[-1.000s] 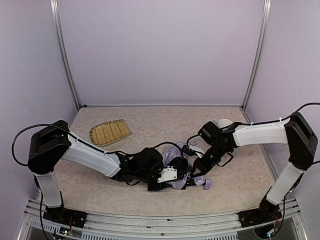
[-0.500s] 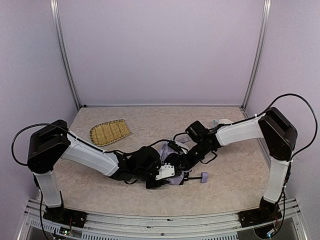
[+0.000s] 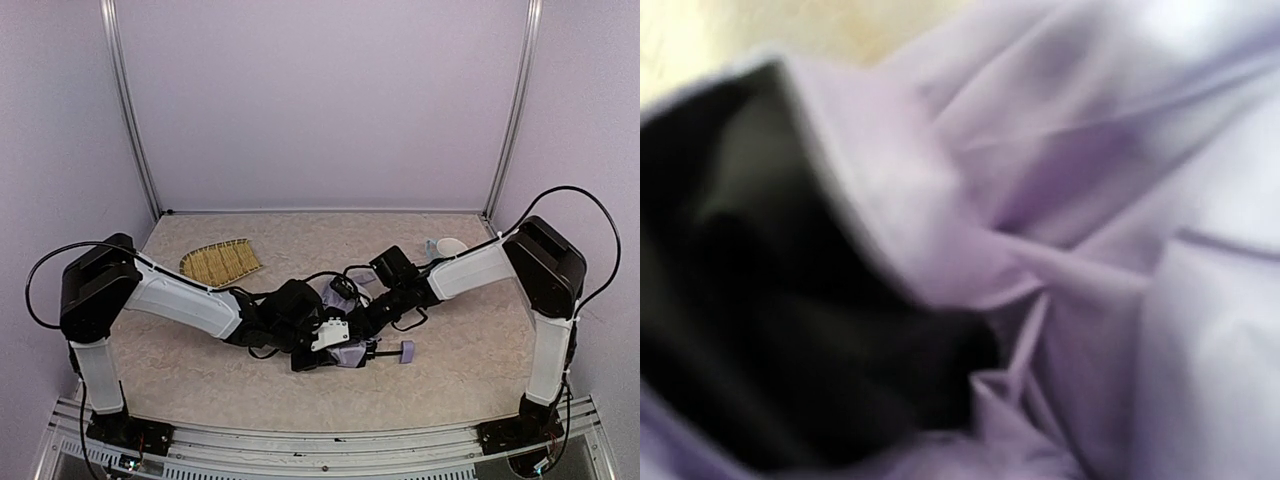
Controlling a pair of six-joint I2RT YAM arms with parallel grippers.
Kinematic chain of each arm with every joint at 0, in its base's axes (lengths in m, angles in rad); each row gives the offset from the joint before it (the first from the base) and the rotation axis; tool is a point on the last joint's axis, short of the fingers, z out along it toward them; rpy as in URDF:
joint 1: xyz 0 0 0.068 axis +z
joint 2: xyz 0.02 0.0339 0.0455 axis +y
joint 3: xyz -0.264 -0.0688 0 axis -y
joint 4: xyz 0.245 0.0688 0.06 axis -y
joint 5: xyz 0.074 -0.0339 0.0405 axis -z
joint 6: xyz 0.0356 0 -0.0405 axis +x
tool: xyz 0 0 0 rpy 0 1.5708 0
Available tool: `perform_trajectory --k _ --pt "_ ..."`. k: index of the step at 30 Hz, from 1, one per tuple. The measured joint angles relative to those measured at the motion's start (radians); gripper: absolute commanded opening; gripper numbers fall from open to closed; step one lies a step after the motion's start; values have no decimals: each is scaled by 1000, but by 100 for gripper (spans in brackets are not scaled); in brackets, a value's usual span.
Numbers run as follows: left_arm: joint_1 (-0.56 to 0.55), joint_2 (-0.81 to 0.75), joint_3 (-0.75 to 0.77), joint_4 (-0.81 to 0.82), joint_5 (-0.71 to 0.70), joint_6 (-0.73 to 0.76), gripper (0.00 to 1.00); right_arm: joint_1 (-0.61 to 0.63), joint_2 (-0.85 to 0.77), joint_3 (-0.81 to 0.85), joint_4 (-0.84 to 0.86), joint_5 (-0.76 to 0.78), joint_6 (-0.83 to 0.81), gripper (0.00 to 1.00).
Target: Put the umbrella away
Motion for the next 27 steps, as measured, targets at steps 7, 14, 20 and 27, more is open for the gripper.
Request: perform_trajectory --k 7,14,20,27 --pt "48 48 76 -39 176 -81 19 -39 -103 -108 39 59 39 54" --pt "68 110 156 -64 290 -138 15 -108 -293 -132 -88 134 19 71" --pt "95 137 193 -106 365 -161 15 -154 -469 -130 -208 205 -34 70" --pt "124 177 239 -157 444 -172 15 -75 -639 -190 -274 304 -137 74"
